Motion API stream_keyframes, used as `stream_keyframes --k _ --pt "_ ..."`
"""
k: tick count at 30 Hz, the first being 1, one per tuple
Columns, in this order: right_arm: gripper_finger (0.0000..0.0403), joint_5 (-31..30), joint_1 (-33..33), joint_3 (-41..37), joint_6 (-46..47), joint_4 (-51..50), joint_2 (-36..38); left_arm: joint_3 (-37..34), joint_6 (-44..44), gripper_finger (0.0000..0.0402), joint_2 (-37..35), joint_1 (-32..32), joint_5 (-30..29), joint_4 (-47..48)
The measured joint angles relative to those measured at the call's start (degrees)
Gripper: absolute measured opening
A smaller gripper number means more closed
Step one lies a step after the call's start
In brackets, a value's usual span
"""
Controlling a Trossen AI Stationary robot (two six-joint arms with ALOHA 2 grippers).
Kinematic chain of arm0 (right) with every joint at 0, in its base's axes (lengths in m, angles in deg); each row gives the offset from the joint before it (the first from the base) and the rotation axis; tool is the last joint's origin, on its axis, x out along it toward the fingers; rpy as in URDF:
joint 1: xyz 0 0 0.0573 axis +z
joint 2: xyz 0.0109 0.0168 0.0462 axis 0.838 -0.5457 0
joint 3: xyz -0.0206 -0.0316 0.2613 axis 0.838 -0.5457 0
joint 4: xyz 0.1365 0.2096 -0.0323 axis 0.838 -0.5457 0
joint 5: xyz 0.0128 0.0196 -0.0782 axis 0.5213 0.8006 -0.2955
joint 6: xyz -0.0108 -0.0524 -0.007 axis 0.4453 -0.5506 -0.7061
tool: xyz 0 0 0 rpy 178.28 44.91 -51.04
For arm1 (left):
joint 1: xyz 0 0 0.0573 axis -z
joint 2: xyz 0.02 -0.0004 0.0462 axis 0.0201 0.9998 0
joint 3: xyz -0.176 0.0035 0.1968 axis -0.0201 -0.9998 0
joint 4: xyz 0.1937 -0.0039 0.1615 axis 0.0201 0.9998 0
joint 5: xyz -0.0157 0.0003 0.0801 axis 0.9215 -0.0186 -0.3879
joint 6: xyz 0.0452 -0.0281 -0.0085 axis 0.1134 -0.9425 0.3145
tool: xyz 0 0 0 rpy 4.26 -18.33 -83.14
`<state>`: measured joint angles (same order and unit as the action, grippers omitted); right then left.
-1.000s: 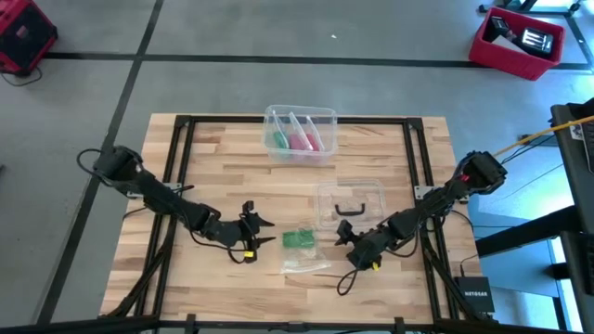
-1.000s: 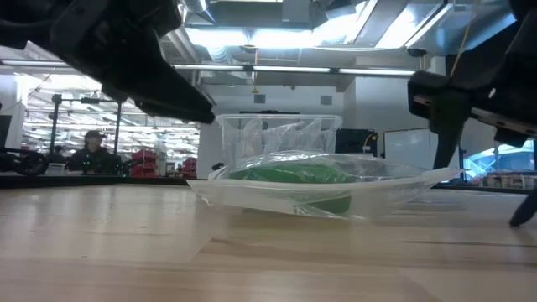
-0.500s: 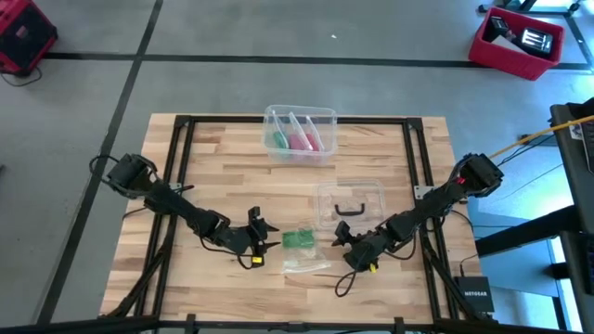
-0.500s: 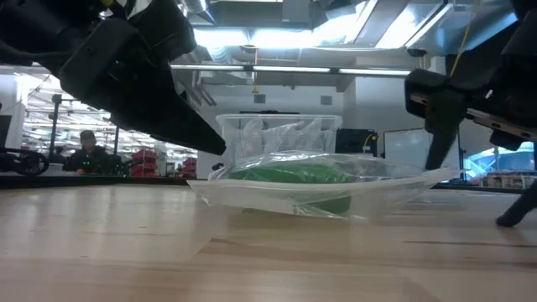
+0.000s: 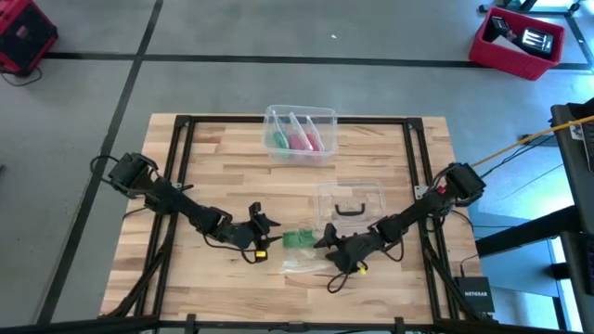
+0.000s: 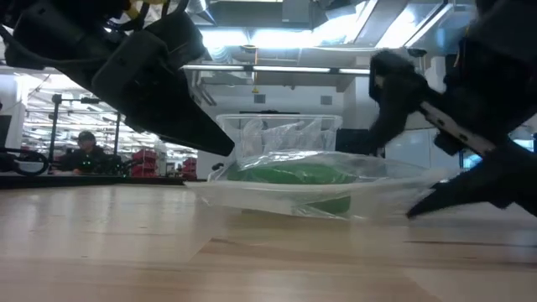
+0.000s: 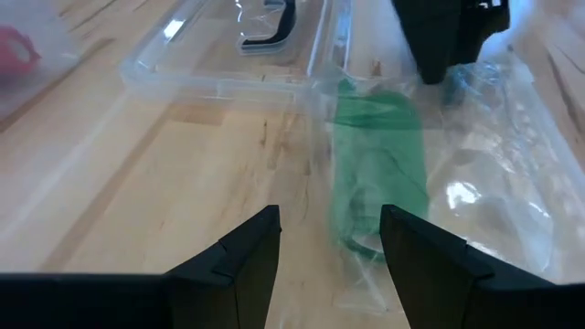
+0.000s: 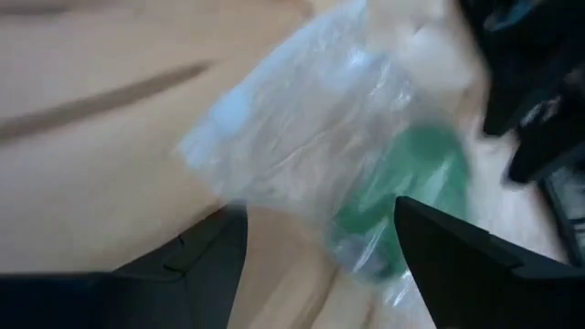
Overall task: Roll bandage
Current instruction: Put the transparent zip lock bag into the transparent bin
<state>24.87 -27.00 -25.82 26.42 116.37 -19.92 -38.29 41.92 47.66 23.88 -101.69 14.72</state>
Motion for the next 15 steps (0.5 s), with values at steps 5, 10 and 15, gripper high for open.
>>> stream_keyframes --k 5,10,15 --pt "0.0274 0.11 0.04 2.22 -1.97 2.81 -1.58 -0.02 -0.93 0.0182 -0.01 0.04 0.02 0.17" --pt "0.022 0.06 0.04 3.61 -3.13 2.77 -2.51 -0.04 -1.94 0.0182 -0.02 0.02 0.02 0.33" --pt "0.0121 -0.98 0.04 4.15 -0.05 2.9 -2.83 -0.04 -4.47 0.0182 -0.02 0.03 0.02 0.31"
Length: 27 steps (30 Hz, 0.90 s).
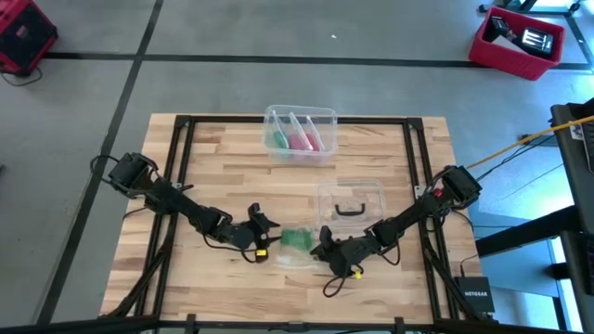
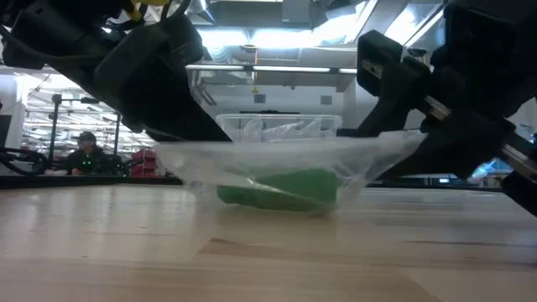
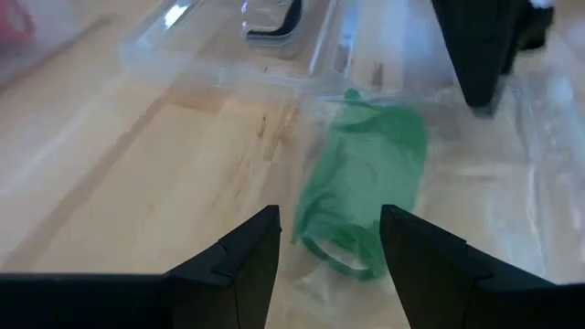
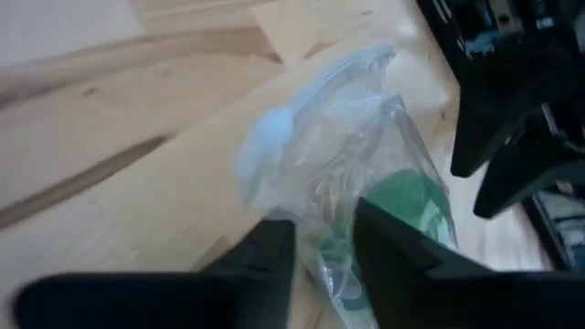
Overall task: Roll bandage
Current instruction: Put the transparent zip lock bag into the transparent bin
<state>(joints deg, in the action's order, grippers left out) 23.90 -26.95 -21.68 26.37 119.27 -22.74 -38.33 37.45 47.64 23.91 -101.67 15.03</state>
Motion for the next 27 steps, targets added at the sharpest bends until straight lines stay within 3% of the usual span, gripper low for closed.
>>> stream_keyframes --k 4,6,12,21,27 --pt "0.0033 -2.31 0.02 0.47 6.29 -0.37 0.02 -0.09 -8.5 0.0182 -1.35 -0.01 -0.27 0.31" --pt "0.001 -2.17 0.0 0.92 11.26 -0.15 0.02 -0.02 -9.14 0.0182 -2.74 0.02 -0.52 0.13" --pt "0.0012 -6.24 0.0 1.6 22.53 -0.22 0.14 0.0 -5.6 0.0182 -9.02 0.23 -0.63 3.57" --pt "0.0004 -14.59 -0.41 1.58 25.27 0.11 4.65 0.0 -7.03 0.0182 -23.32 0.87 -2.43 19.37" --pt "0.0004 -17.37 -3.83 1.58 25.95 -0.33 11.2 0.0 -7.37 0.0182 -28.05 0.62 -2.49 27.84"
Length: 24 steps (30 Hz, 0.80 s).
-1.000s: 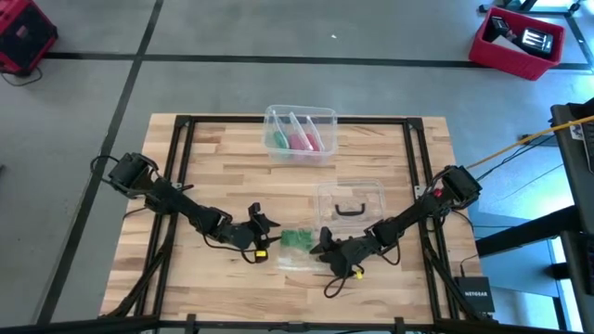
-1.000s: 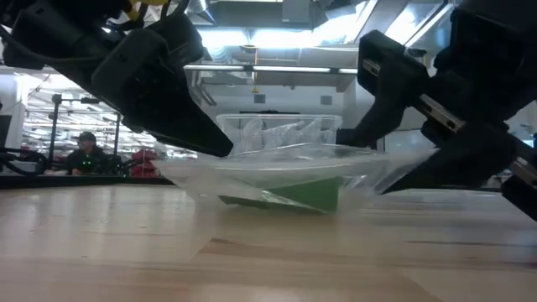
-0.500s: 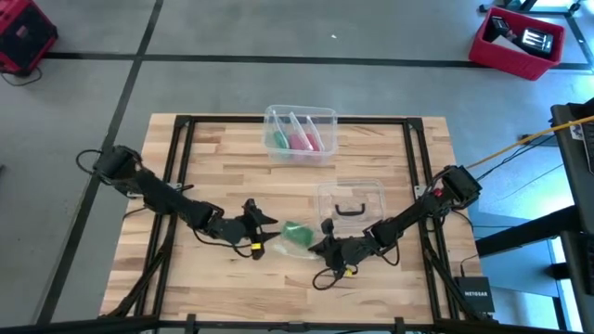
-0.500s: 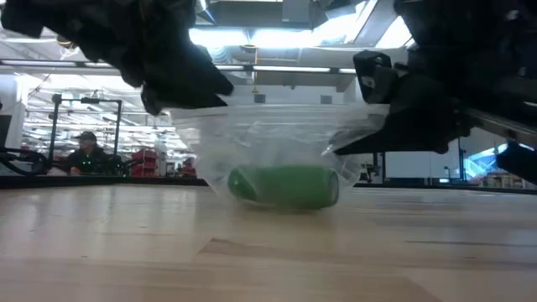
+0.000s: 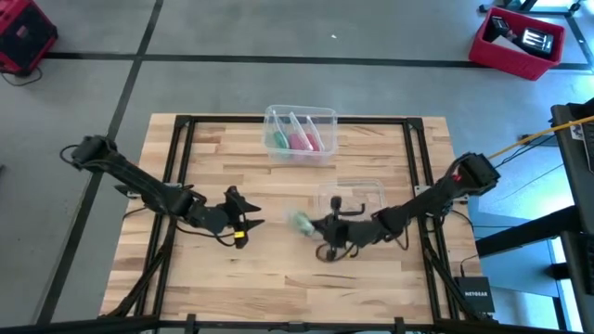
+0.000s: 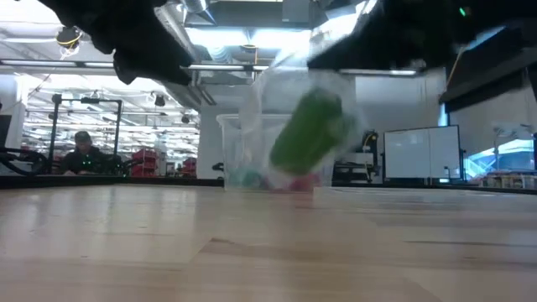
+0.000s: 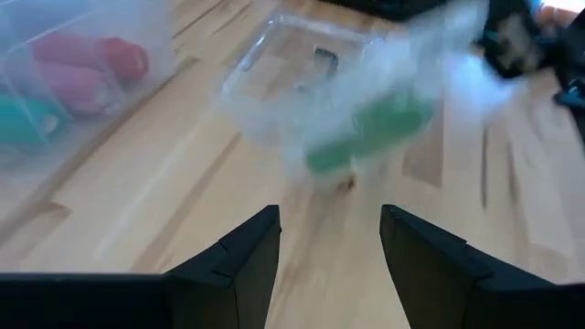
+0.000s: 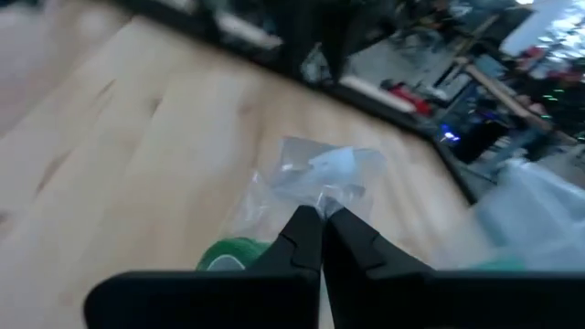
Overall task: Roll bandage
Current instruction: Put the transparent zip lock bag into the transparent bin
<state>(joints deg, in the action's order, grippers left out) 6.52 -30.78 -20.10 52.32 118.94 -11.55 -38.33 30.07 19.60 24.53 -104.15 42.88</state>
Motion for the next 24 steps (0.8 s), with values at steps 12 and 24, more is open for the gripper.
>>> stream_keyframes --k 12,24 --pt "0.0003 -5.44 -8.54 1.41 -3.25 -4.3 18.63 0.0 8.62 0.0182 -1.13 -3.71 -2.23 -0.37" --pt "0.0002 -11.49 -22.29 6.98 -2.03 -13.8 23.84 0.0 19.04 0.0182 -1.91 -11.45 -1.48 2.07"
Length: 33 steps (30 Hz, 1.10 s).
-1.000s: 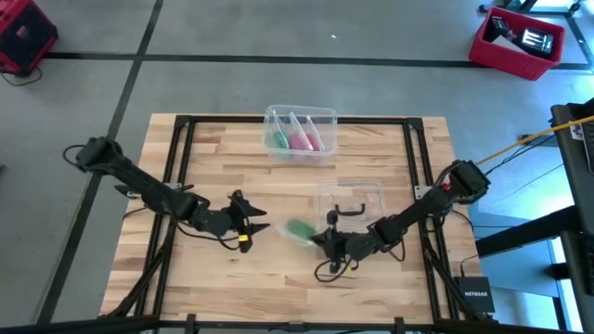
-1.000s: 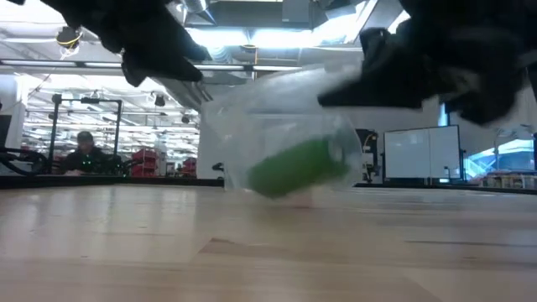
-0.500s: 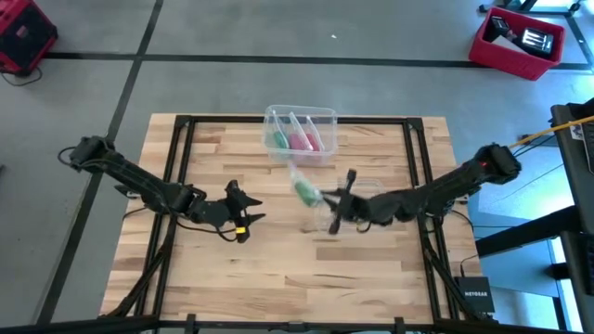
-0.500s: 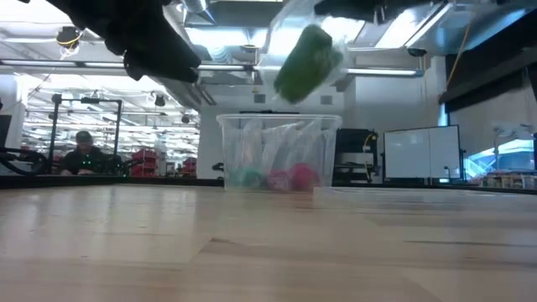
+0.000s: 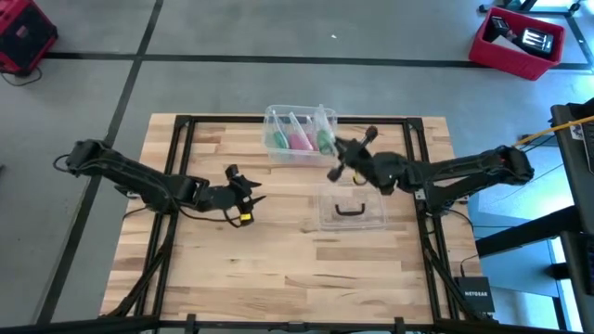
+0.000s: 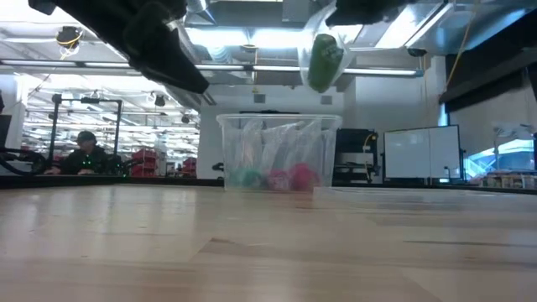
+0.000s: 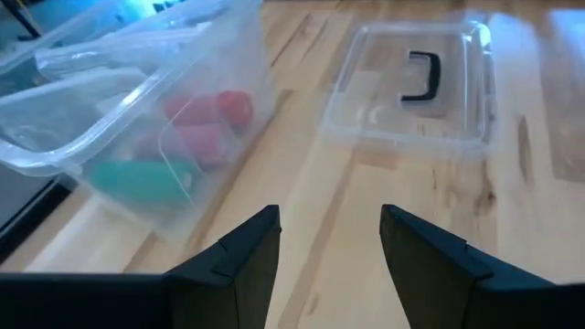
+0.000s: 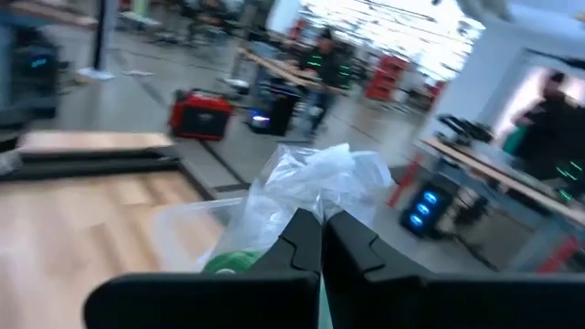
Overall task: Roll bandage
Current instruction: Put the transparent zip lock bag into the transparent bin
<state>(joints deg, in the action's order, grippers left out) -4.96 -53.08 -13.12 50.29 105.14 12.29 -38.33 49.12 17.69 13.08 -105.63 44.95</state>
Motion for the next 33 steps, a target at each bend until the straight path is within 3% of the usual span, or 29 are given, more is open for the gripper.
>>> stream_keyframes --k 7,11,18,33 --pt "0.0001 -1.01 -7.59 1.65 6.91 0.86 -0.07 0.0 5.17 0.0182 -3.98 -3.52 1.78 3.35" --pt "0.0001 3.82 -12.03 2.18 13.4 1.88 -1.84 0.0 7.76 0.0182 -4.71 -4.5 1.78 3.21" --pt "0.0001 6.1 -16.95 2.11 16.56 2.09 -7.59 0.0 8.47 0.0182 -4.69 -4.49 1.82 3.39" --pt "0.0005 5.88 -19.58 2.11 9.88 0.62 -17.67 -0.02 5.63 0.0182 -4.65 -4.47 1.91 6.38"
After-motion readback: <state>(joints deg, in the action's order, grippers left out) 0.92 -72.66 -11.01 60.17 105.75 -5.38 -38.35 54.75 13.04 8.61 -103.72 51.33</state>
